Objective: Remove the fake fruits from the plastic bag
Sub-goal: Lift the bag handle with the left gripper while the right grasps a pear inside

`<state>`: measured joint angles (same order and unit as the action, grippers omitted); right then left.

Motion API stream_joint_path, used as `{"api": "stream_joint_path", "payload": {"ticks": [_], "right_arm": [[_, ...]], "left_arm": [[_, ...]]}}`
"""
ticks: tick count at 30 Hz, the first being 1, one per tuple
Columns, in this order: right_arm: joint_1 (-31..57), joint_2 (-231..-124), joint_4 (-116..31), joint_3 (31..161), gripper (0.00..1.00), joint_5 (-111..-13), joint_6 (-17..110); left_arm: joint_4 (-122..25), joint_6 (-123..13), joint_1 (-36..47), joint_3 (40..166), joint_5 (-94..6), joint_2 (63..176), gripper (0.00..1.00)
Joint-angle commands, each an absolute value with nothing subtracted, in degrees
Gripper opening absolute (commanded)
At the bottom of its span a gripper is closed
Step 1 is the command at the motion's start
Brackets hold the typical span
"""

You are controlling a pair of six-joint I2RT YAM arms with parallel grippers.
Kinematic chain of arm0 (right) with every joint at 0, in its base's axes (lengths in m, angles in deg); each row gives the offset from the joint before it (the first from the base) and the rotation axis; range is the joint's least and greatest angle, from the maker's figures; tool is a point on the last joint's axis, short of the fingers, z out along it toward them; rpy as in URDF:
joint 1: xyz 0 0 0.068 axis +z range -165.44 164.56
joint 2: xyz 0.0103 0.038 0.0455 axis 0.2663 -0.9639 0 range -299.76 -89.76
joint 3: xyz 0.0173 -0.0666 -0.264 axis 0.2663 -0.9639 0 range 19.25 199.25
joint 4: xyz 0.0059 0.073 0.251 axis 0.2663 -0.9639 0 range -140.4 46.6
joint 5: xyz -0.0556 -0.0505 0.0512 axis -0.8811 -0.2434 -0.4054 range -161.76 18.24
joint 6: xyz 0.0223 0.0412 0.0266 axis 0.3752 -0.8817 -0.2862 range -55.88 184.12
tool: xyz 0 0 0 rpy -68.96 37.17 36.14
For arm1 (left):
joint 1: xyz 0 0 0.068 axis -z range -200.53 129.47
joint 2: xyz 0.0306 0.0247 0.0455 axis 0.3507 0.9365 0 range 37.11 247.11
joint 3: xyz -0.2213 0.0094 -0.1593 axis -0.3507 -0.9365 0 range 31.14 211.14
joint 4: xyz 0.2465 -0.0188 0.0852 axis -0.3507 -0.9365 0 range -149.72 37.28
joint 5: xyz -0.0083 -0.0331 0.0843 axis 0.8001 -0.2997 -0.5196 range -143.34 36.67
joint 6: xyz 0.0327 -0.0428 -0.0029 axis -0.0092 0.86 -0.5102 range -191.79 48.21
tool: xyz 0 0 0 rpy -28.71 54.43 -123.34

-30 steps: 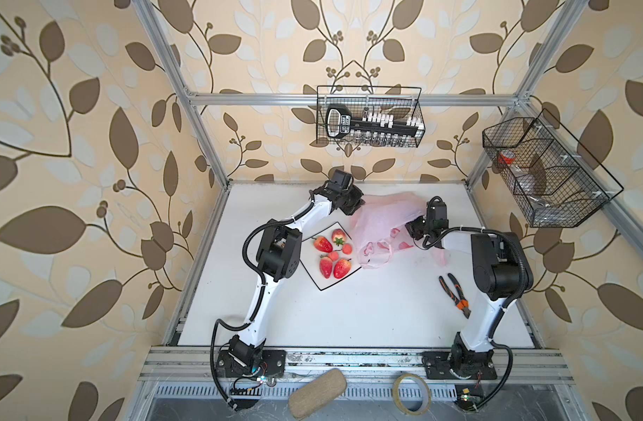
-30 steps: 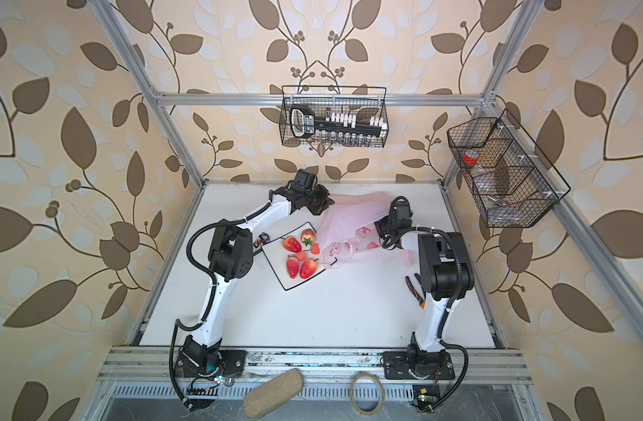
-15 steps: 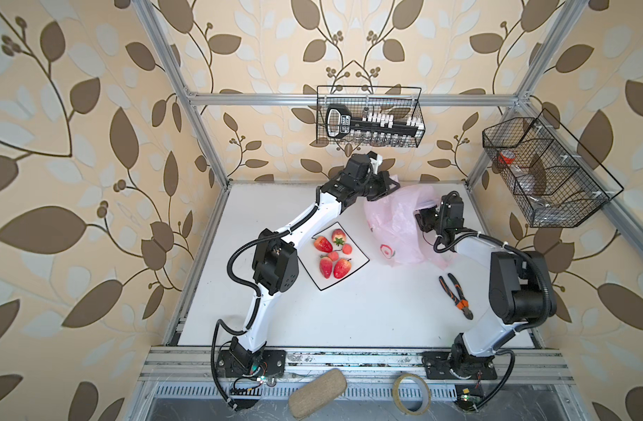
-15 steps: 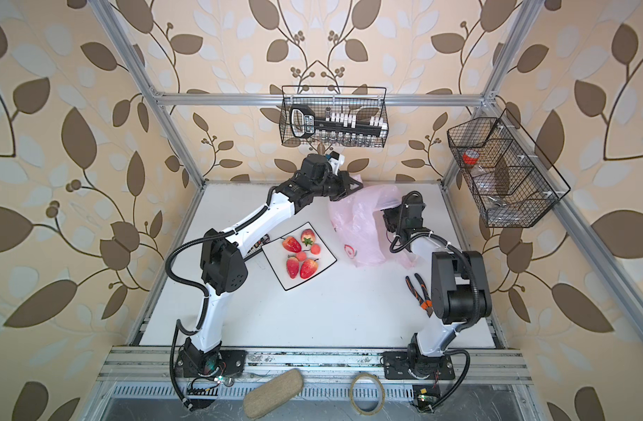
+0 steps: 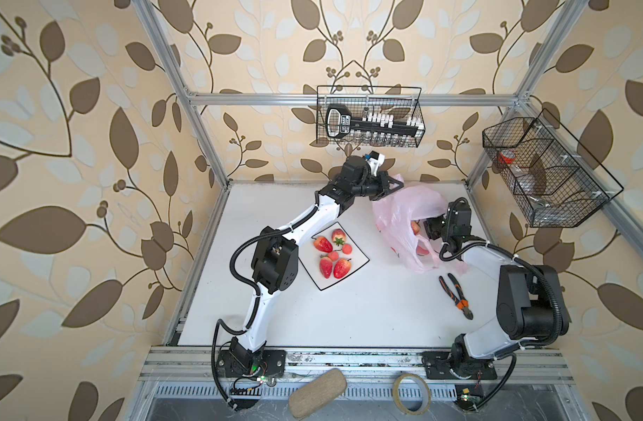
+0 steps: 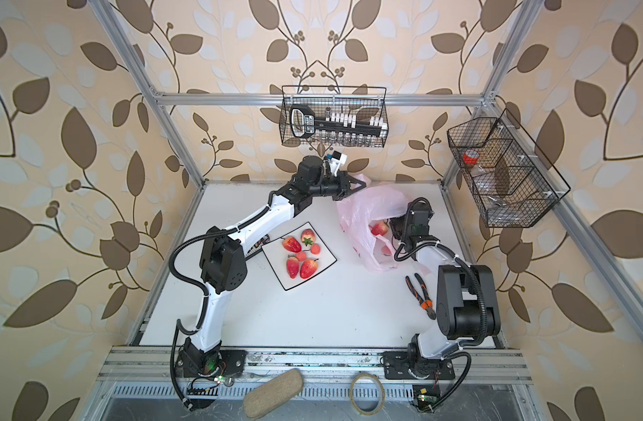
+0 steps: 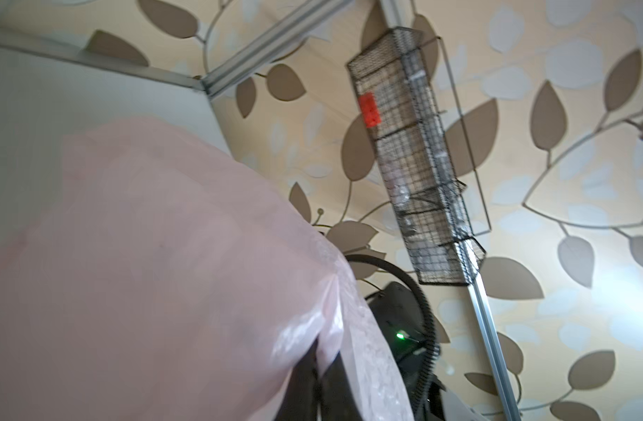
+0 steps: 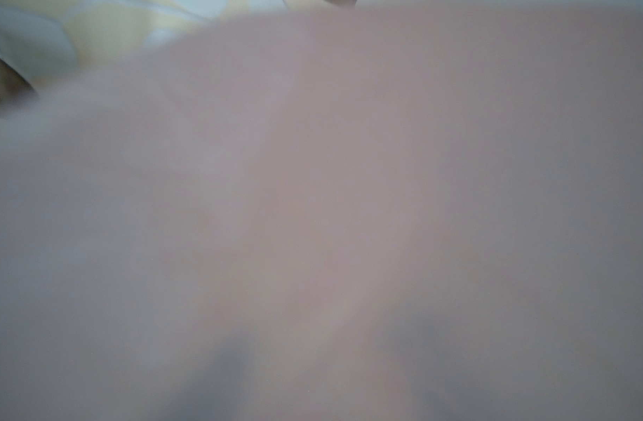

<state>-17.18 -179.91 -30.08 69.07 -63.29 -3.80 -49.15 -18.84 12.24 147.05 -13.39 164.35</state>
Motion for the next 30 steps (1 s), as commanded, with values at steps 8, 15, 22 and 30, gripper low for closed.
{"api": "stream_joint_path", "payload": {"ticks": [8,15,22,30], "right_arm": [[-15.89,-183.52,-49.25,74.66,0.69,-71.76,10.71],[-12.86,-189.63,-53.77,79.91,0.69,-72.32,18.42],[-9.56,-196.25,-56.22,85.89,0.69,-74.2,28.41],[-8.18,-200.23,-58.61,89.75,0.65,-78.07,34.58]], "left_arm": [[-50.96,-16.86,11.43,144.93,-15.1,168.17,0.0],[-50.96,-16.44,11.26,144.16,-15.45,169.11,0.0],[-51.14,-16.48,11.28,143.9,-15.63,168.91,0.0],[-51.22,-16.42,11.28,143.81,-15.67,169.04,0.0]]}}
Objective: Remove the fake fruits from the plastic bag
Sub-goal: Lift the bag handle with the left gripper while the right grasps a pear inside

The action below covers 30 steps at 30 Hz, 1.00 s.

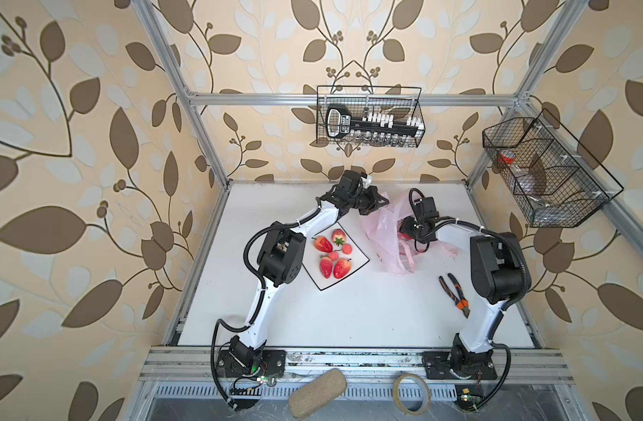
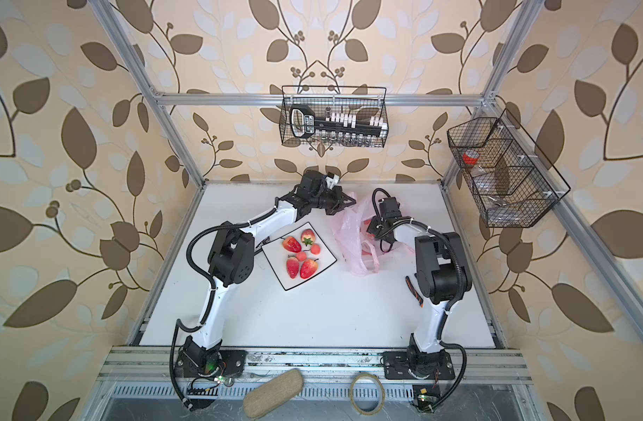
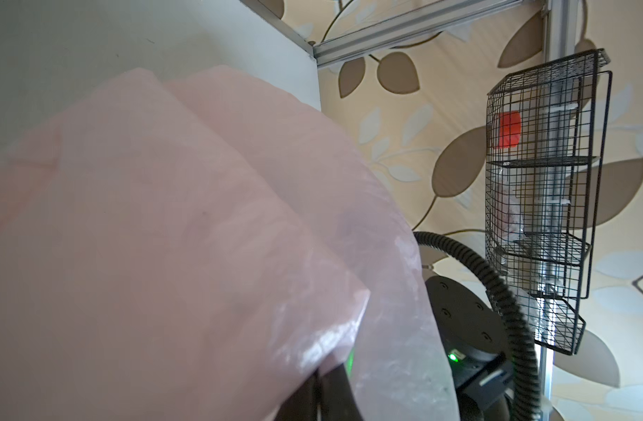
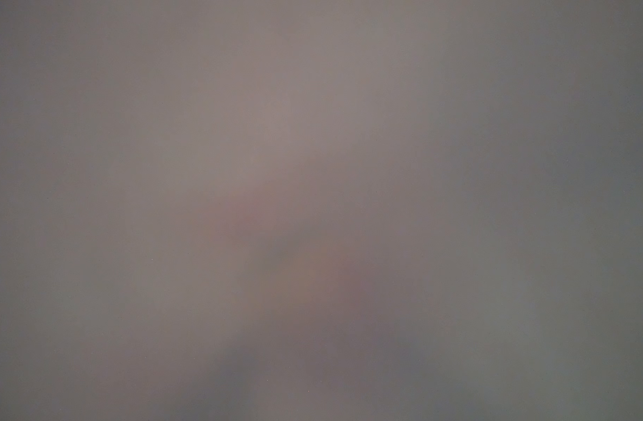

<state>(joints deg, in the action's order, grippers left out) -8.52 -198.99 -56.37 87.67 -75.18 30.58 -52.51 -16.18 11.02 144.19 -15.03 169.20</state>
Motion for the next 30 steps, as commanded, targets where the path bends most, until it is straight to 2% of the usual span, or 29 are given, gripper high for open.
{"api": "stream_joint_path", "payload": {"ticks": [1,7,16,22,30], "right_arm": [[-8.03,-200.67,-58.58,90.3,0.65,-78.54,35.2],[-7.86,-204.94,-59.0,95.83,0.67,-80.43,40.14],[-8.13,-208.11,-59.21,98.69,0.5,-78.53,41.52],[-8.67,-203.54,-58.89,96.98,0.46,-78.02,40.06],[-11.42,-192.16,-57.05,85.58,0.45,-73.11,33.36]], "left_arm": [[-51.16,-16.42,11.28,143.77,-15.72,169.06,0.0],[-50.75,-16.07,11.26,142.83,-15.46,168.99,0.0],[-50.52,-15.63,11.28,142.08,-14.66,169.17,0.0],[-51.32,-15.38,11.27,142.05,-16.45,168.99,0.0],[-53.48,-10.05,11.09,143.8,-26.75,171.45,0.0]]}}
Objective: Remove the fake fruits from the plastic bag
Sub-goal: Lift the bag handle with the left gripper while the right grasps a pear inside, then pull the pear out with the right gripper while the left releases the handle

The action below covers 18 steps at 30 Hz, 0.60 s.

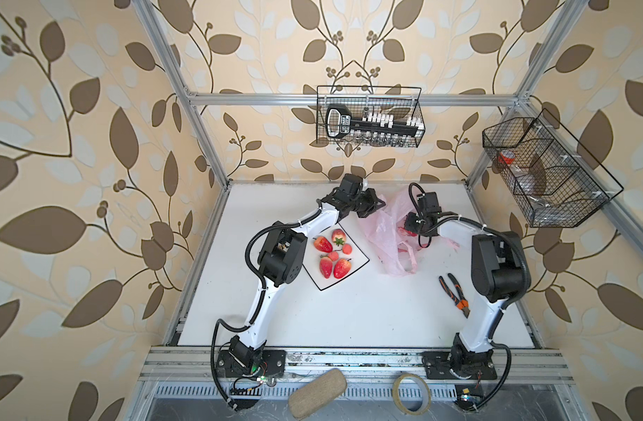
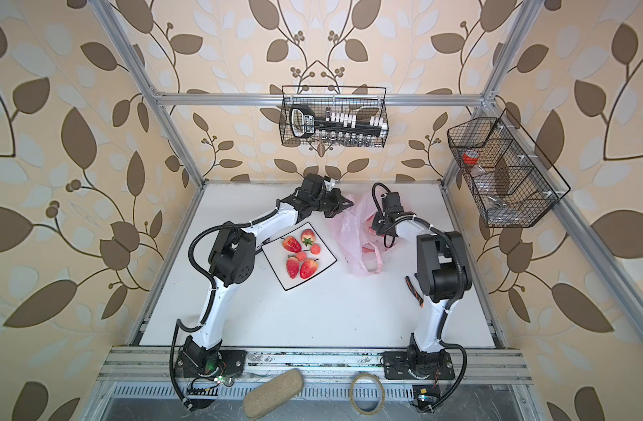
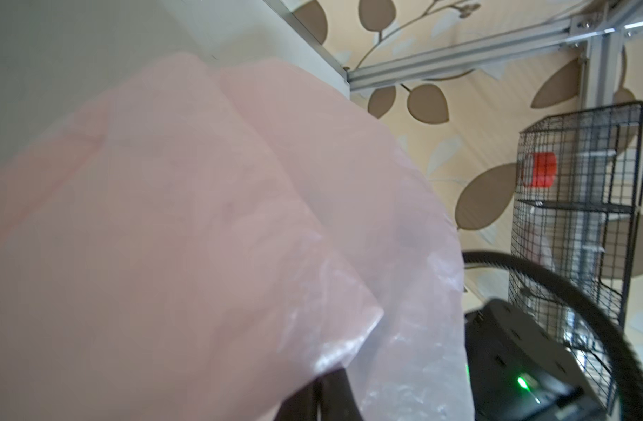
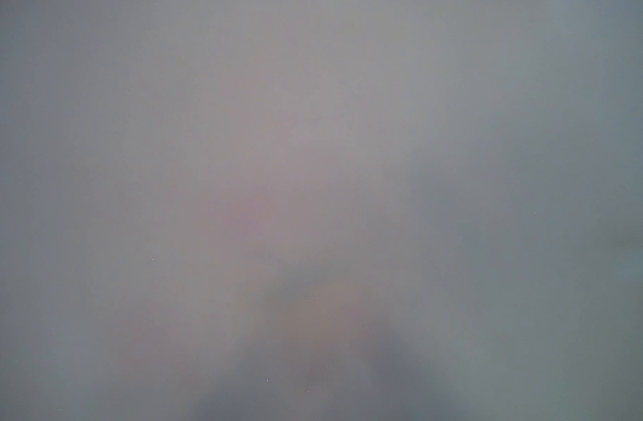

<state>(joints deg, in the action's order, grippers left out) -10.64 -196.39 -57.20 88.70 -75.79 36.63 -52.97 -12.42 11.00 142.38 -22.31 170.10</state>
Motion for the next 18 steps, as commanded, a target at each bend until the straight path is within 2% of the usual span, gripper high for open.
{"api": "stream_joint_path", "payload": {"ticks": [1,12,18], "right_arm": [[-11.58,-190.68,-56.93,84.18,0.45,-72.35,32.89],[-13.38,-176.21,-62.87,75.48,0.45,-63.55,30.82],[-15.27,-164.87,-66.91,70.69,0.45,-60.8,27.05]], "left_arm": [[-53.42,-9.81,11.15,143.92,-27.66,171.72,0.0],[-55.52,-10.18,12.04,147.58,-32.37,175.48,0.0],[-54.85,-9.58,13.18,147.96,-32.68,176.41,0.0]]}}
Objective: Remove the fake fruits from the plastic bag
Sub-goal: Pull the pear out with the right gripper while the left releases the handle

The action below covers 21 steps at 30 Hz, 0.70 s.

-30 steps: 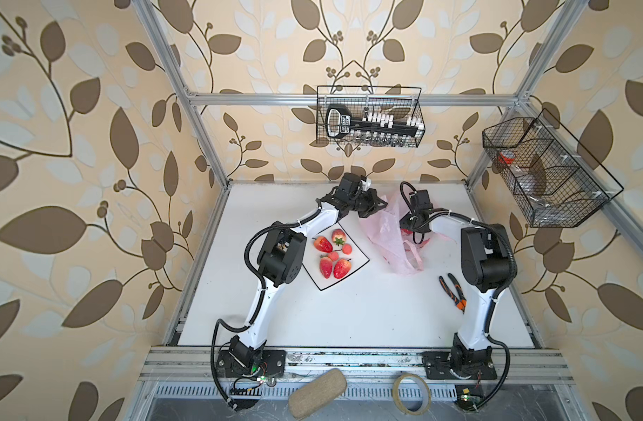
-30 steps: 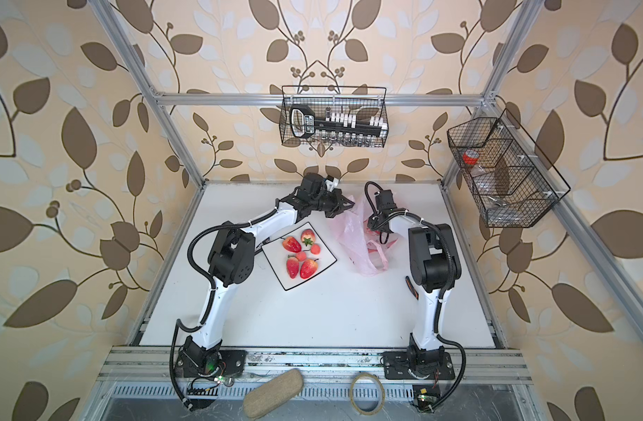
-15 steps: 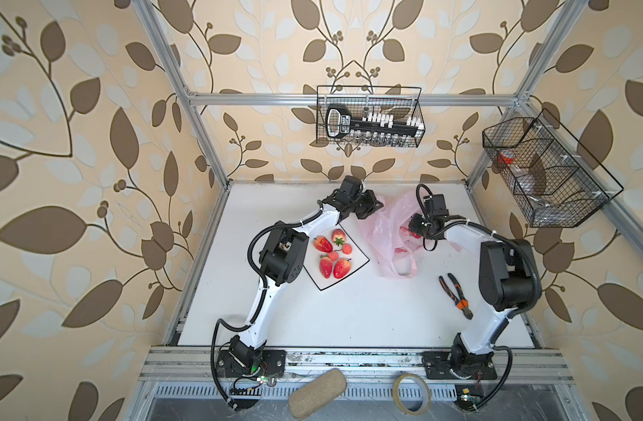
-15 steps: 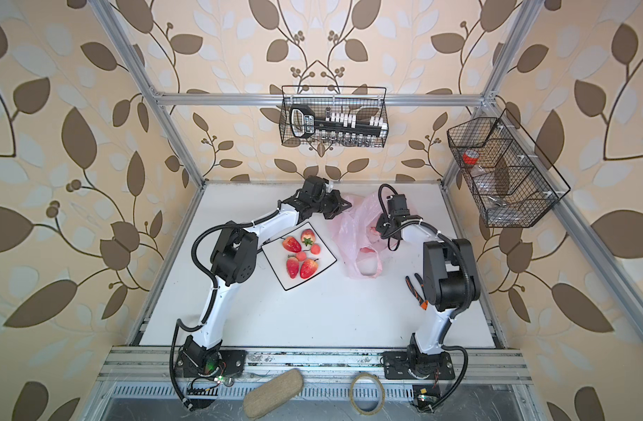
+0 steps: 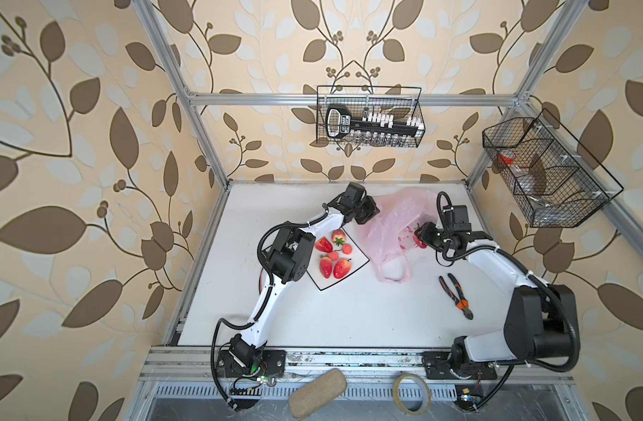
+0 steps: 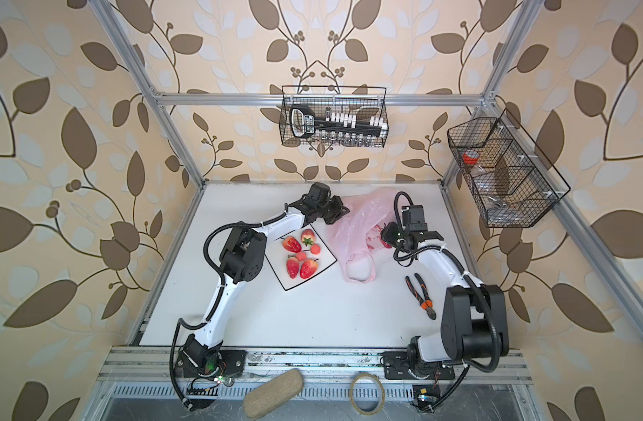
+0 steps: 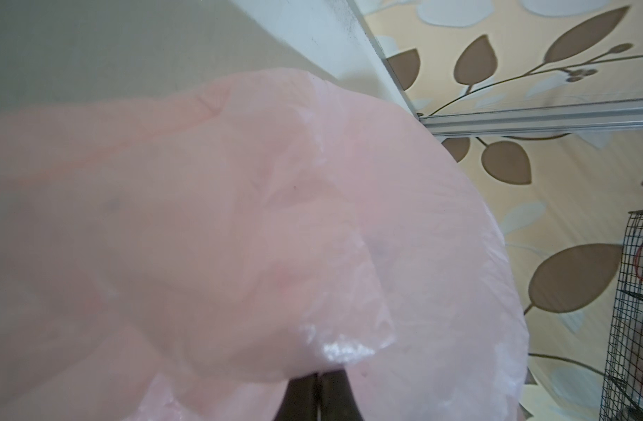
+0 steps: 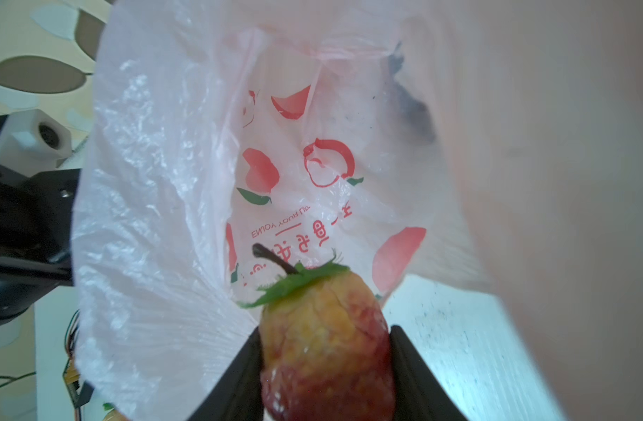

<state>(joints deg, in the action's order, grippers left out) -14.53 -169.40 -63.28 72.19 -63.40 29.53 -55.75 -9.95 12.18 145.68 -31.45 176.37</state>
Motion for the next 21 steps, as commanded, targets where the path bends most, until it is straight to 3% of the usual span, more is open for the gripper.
{"api": "stream_joint_path", "payload": {"ticks": [1,4,6,10,15,17,21], "right_arm": [[-15.35,-163.22,-67.93,70.39,0.45,-60.76,26.5],[-15.44,-158.65,-71.0,69.68,0.45,-61.39,25.09],[-15.44,-155.48,-72.59,69.11,0.45,-62.52,24.1],[-15.44,-150.41,-75.41,68.73,0.45,-64.26,22.6],[-15.45,-148.52,-77.22,71.7,0.45,-65.27,22.54],[-15.47,-148.79,-77.73,73.57,0.45,-65.72,23.26],[-15.49,-149.98,-78.01,76.92,0.45,-66.69,25.51]], "left_arm": [[-54.47,-9.48,13.45,148.01,-32.52,176.51,0.0],[-53.58,-9.39,14.02,147.95,-32.25,176.7,0.0],[-52.93,-9.38,14.06,147.55,-31.6,176.52,0.07],[-52.76,-11.82,13.61,146.53,-30.58,174.33,0.44],[-53.79,-15.48,12.69,145.7,-27.67,169.02,0.78],[-55.11,-17.85,12.55,145.91,-26.96,166.44,0.99],[-58.75,-22.37,12.45,146.88,-26.09,160.89,0.99]]}}
